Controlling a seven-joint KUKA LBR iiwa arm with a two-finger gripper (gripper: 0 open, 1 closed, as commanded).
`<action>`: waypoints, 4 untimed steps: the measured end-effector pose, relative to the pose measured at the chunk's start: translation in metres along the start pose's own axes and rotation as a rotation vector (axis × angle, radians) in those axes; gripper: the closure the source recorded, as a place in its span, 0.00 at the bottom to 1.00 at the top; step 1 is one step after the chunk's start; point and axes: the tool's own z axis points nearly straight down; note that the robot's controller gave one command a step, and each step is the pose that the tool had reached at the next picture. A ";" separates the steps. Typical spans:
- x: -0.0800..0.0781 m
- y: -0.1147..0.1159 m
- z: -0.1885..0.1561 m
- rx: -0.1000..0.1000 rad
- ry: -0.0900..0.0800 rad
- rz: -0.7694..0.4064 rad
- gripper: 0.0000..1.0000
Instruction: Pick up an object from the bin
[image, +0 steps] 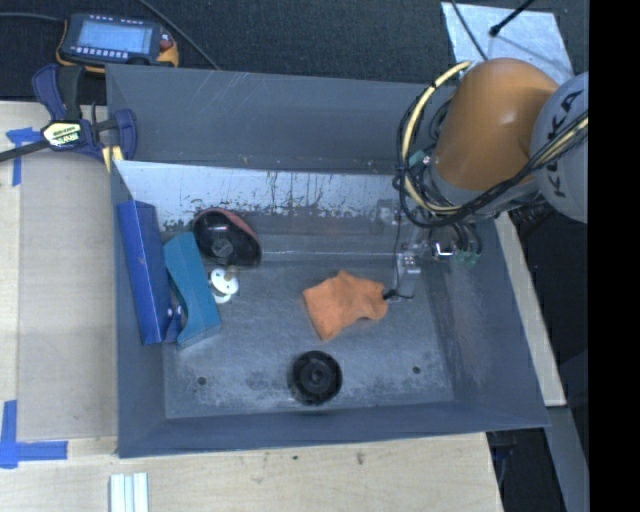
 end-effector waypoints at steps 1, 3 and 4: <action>-0.002 0.000 -0.005 0.001 -0.009 -0.001 0.00; 0.004 0.036 0.080 0.000 -0.003 0.053 0.00; 0.004 0.038 0.070 0.000 -0.008 0.055 0.00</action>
Offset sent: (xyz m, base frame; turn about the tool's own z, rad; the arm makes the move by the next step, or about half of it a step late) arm -0.0054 0.0494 -0.1180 0.1480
